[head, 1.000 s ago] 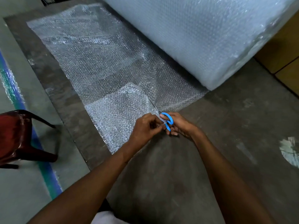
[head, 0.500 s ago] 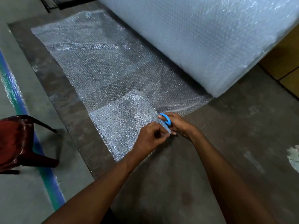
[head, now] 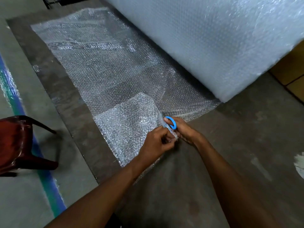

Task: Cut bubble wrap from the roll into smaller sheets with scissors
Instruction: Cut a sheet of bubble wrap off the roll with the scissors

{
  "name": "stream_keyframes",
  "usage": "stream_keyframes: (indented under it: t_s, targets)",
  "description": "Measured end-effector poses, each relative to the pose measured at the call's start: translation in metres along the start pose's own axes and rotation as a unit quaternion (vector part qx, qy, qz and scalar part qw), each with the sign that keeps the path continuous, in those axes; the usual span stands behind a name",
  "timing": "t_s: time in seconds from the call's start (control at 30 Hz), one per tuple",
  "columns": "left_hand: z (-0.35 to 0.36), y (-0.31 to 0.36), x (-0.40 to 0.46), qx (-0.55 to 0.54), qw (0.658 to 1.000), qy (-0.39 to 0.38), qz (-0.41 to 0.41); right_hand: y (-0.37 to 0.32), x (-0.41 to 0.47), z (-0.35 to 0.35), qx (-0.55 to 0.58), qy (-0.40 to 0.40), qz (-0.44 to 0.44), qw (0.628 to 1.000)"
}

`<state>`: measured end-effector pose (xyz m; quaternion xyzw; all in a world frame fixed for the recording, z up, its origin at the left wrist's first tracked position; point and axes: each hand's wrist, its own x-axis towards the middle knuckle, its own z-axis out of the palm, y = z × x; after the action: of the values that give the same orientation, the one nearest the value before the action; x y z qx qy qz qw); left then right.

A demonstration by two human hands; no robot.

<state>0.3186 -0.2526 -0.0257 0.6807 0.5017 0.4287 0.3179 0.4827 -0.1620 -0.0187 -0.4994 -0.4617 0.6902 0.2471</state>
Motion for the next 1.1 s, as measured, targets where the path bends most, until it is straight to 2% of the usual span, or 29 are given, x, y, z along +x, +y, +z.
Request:
stream_keyframes:
  t_s: [0.1, 0.2, 0.37, 0.57, 0.87, 1.1]
  targets:
    - [-0.002, 0.001, -0.003, -0.001, 1.0, -0.013, 0.014, -0.001, 0.0, 0.004, 0.019, 0.008, 0.017, 1.0]
    - [-0.002, 0.002, -0.005, 0.002, 1.0, -0.019, 0.02, -0.011, 0.003, 0.009, -0.025, 0.036, 0.033, 0.998]
    - [-0.004, 0.002, -0.005, 0.006, 1.0, -0.019, 0.022, -0.022, 0.011, 0.007, -0.055, -0.007, -0.003, 0.998]
    - [-0.004, -0.002, -0.005, -0.002, 0.999, -0.038, 0.009, -0.035, 0.024, 0.01, -0.07, -0.002, 0.008, 0.998]
    - [-0.009, -0.005, -0.005, -0.018, 0.998, -0.059, 0.011, -0.042, 0.045, 0.016, -0.103, -0.039, -0.006, 0.994]
    - [-0.009, -0.006, -0.01, -0.03, 0.996, -0.083, 0.012, -0.053, 0.07, 0.022, -0.114, -0.021, -0.015, 0.993]
